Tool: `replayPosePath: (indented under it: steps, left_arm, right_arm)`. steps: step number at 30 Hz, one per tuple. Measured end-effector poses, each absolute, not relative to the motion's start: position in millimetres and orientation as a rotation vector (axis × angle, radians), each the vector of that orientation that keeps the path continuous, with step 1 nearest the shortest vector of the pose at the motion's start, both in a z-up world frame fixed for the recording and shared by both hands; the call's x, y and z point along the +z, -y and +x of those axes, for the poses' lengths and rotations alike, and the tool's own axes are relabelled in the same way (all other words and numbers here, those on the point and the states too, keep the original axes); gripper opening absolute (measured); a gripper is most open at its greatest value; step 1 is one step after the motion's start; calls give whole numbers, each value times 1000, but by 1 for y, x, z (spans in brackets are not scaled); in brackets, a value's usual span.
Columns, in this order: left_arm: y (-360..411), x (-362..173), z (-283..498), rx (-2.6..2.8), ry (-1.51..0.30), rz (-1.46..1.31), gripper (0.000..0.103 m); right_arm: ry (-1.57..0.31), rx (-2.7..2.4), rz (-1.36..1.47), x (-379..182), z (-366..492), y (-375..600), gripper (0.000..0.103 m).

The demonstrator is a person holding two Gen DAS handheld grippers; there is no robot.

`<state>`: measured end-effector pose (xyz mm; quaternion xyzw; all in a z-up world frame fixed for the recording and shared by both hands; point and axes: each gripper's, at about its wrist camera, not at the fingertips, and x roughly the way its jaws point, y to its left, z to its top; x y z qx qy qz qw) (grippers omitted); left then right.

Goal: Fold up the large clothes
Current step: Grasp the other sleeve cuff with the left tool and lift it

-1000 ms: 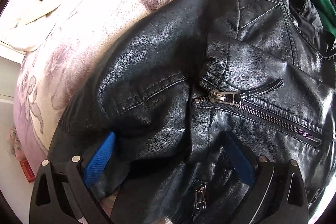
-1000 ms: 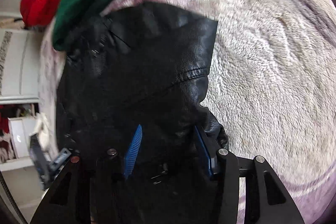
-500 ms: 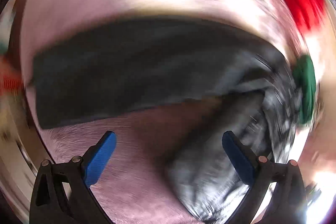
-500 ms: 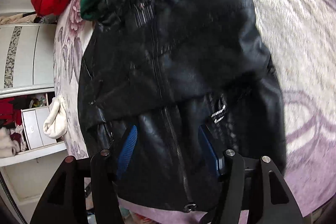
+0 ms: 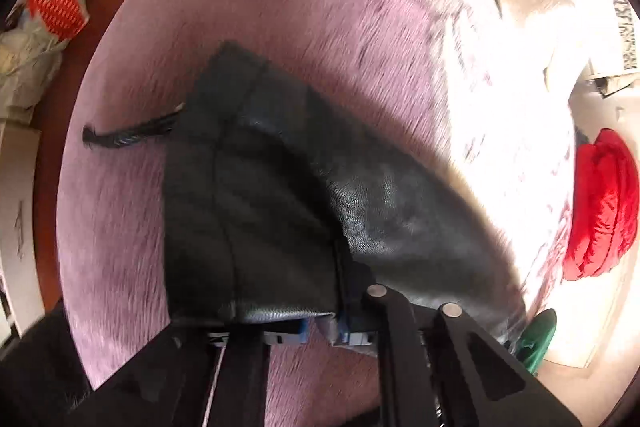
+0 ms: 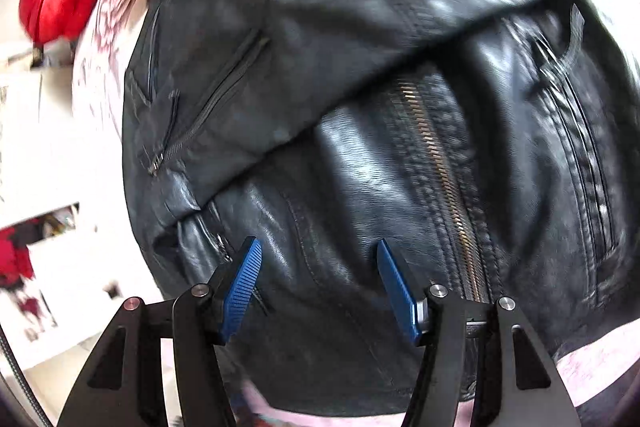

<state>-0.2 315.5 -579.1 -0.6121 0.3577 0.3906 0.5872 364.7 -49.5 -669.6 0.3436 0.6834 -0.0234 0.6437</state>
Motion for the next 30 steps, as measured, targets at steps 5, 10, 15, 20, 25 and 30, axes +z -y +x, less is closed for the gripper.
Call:
replayPosePath:
  steps: [5, 10, 15, 20, 25, 30]
  left_arm:
    - [-373, -534, 39, 837, -748, -1254, 5]
    - [-416, -533, 53, 771, -710, -1225, 5]
    - [-382, -586, 28, 697, -802, -1410, 18]
    - [-379, -602, 5, 588, -678, -1534, 64]
    - [-380, -586, 48, 754, -706, -1396, 76]
    - [-361, -549, 103, 831, -822, -1011, 6]
  right_arm:
    - [-1534, -6, 679, -665, 367, 25, 63]
    - [-1533, -50, 727, -676, 363, 26, 63]
    - [-1561, -51, 680, -672, 360, 28, 63]
    - [-1573, -40, 648, -677, 360, 19, 63]
    - [-1616, -80, 527, -679, 368, 8, 62]
    - [-1589, -252, -119, -671, 389, -46, 82]
